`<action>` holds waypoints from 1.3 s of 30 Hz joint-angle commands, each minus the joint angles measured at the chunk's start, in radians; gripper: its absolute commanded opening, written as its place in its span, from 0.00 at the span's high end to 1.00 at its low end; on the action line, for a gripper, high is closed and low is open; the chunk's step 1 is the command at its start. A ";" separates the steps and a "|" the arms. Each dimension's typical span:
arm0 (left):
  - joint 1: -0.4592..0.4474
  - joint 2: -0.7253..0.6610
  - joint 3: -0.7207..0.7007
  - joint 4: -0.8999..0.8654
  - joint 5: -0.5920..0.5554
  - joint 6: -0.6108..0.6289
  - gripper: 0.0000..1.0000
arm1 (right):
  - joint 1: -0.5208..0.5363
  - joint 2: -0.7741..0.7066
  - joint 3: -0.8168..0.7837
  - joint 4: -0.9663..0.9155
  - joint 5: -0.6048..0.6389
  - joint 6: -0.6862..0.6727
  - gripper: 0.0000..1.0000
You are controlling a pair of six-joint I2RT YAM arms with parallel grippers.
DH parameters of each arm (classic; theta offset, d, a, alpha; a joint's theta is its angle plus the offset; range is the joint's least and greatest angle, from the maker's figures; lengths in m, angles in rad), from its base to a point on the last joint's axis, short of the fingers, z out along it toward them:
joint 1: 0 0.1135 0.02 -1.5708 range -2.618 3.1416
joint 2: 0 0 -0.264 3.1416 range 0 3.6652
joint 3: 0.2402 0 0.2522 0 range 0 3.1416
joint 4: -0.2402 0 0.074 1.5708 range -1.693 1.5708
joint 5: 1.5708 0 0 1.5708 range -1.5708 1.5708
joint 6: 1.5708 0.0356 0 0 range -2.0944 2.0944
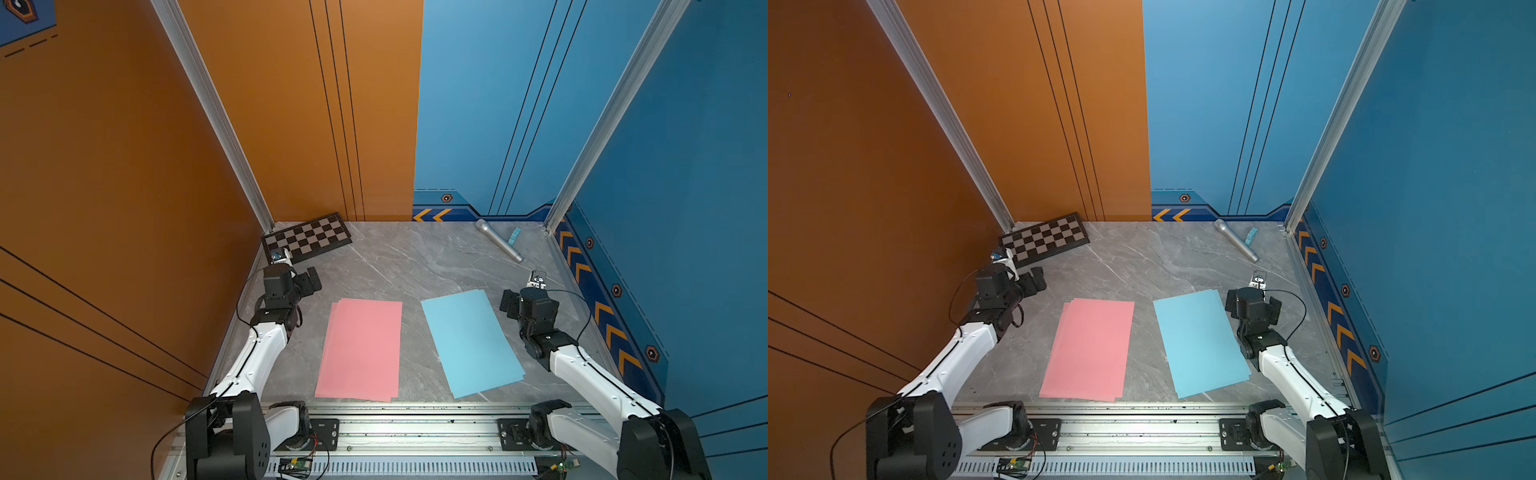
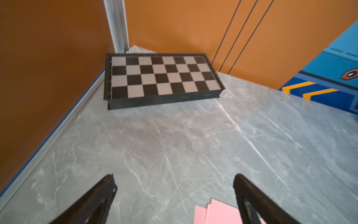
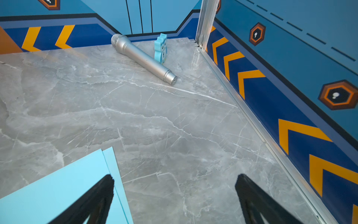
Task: Sort the scattered colored papers by color
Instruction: Reset both arms
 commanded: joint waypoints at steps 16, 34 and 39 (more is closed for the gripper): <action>-0.031 0.127 -0.248 0.465 -0.025 0.120 0.02 | -0.049 0.162 -0.212 0.600 -0.085 -0.120 0.00; -0.205 0.378 -0.428 1.080 -0.192 0.291 0.02 | -0.099 0.107 -0.260 0.624 -0.226 -0.116 0.00; -0.223 0.397 -0.423 1.116 -0.232 0.316 0.02 | -0.103 0.108 -0.283 0.679 -0.200 -0.182 0.00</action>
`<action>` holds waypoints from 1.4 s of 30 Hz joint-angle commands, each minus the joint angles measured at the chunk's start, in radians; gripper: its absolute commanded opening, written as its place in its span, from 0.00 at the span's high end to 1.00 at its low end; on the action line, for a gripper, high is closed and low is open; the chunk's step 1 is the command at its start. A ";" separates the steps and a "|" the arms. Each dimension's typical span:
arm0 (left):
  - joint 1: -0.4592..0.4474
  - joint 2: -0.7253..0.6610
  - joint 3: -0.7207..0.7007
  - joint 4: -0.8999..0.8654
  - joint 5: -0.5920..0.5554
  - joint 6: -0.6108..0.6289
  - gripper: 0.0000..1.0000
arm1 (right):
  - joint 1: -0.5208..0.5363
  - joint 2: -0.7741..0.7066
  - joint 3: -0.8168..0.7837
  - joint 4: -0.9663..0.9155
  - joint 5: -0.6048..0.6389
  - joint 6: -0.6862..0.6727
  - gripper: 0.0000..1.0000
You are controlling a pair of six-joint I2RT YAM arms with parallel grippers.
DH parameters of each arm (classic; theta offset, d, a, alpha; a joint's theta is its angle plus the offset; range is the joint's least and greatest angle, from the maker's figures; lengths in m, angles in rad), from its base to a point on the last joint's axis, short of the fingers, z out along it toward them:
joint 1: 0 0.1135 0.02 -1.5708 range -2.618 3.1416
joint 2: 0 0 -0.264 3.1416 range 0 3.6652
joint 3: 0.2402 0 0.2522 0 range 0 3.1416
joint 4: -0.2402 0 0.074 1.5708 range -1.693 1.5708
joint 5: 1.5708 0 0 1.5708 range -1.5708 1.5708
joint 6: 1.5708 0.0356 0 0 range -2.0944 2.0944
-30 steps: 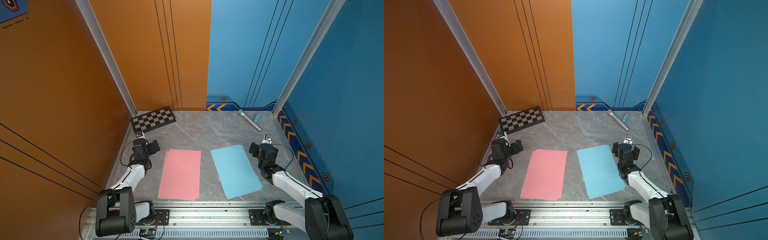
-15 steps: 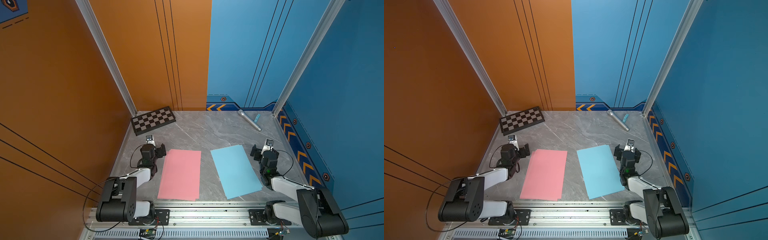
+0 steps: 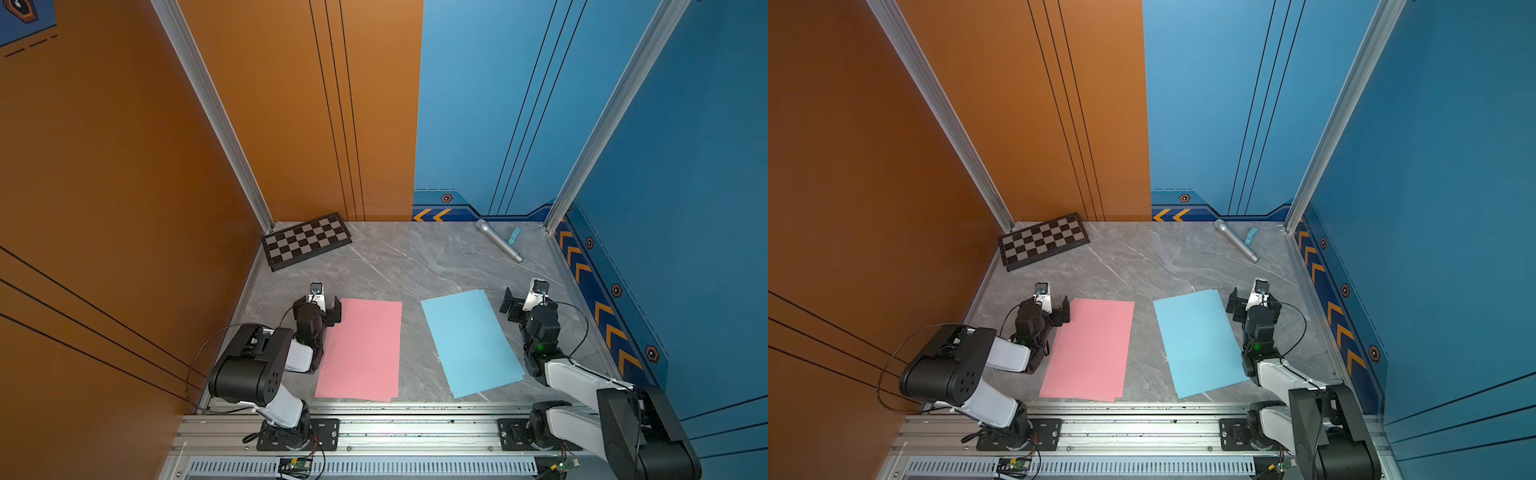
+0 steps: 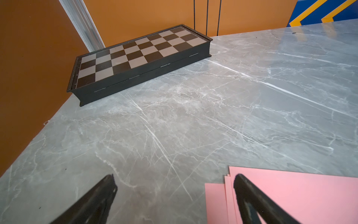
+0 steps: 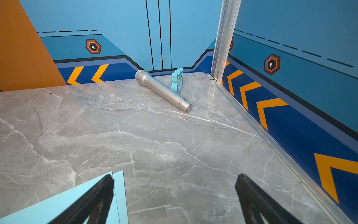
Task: Sort the scattered colored papers by color
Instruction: Reset both arms
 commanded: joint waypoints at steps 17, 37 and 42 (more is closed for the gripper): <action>-0.035 0.010 0.009 0.118 -0.132 0.036 0.02 | -0.070 0.158 -0.005 0.209 -0.200 -0.024 0.00; -0.035 0.010 0.011 0.118 -0.132 0.037 0.02 | -0.035 0.370 0.156 0.108 -0.028 0.003 0.00; -0.035 0.011 0.010 0.118 -0.133 0.037 0.02 | -0.035 0.371 0.157 0.110 -0.028 0.002 0.00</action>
